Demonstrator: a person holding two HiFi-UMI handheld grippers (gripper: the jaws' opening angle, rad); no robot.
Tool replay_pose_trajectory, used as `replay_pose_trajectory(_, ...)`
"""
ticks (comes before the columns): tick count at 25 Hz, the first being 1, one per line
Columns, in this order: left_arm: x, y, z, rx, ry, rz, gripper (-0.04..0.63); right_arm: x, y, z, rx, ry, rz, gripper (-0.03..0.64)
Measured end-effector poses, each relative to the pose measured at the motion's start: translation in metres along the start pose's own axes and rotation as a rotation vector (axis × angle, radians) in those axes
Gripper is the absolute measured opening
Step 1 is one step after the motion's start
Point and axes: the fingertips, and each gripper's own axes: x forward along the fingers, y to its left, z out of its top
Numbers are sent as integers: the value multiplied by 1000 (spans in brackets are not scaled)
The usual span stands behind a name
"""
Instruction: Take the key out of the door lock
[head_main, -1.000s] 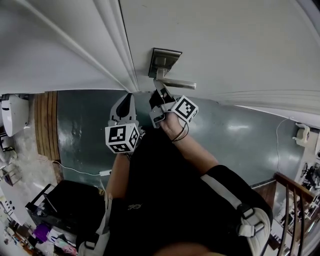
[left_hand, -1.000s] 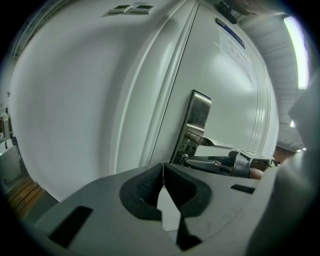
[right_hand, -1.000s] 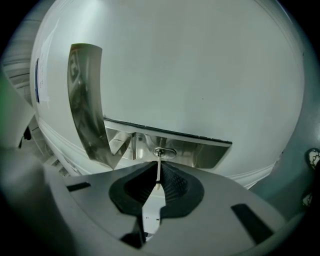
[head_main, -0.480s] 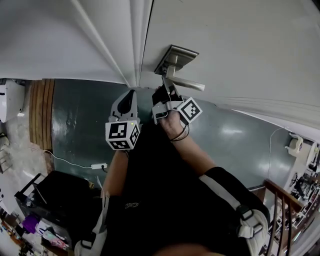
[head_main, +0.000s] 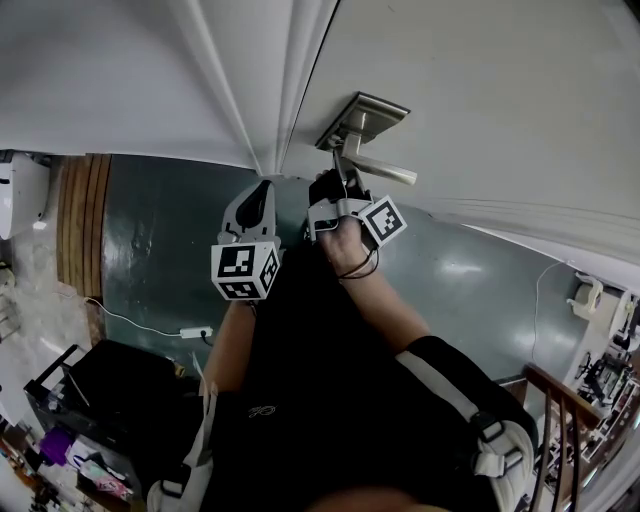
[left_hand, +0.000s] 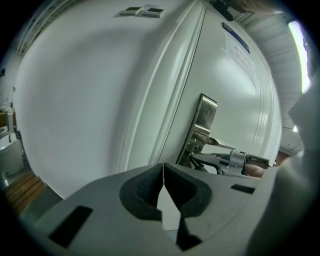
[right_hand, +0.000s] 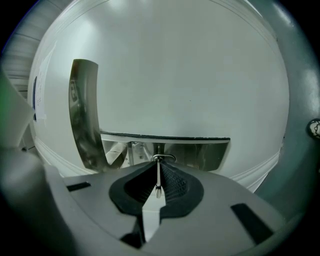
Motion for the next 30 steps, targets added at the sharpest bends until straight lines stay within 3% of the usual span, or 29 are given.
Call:
replay_pose_trajectory(13, -2, -4, -1, 8, 0, -27, 26, -21, -1, -19, -70, 52, -17, 28)
replay_pose_trajectory(19, -13, -5, -5, 11, 3, -37, 26, -34, -2, -35, -167, 105, -35, 29)
replay_pose_trajectory(23, -22, -6, -10, 6, 4, -49, 26, -45, 9, -50, -295, 145, -9, 29)
replay_pose_trajectory(30, -25, -13, -32, -16, 33, -91, 26, -81, 13, -50, -750, 218, -49, 29)
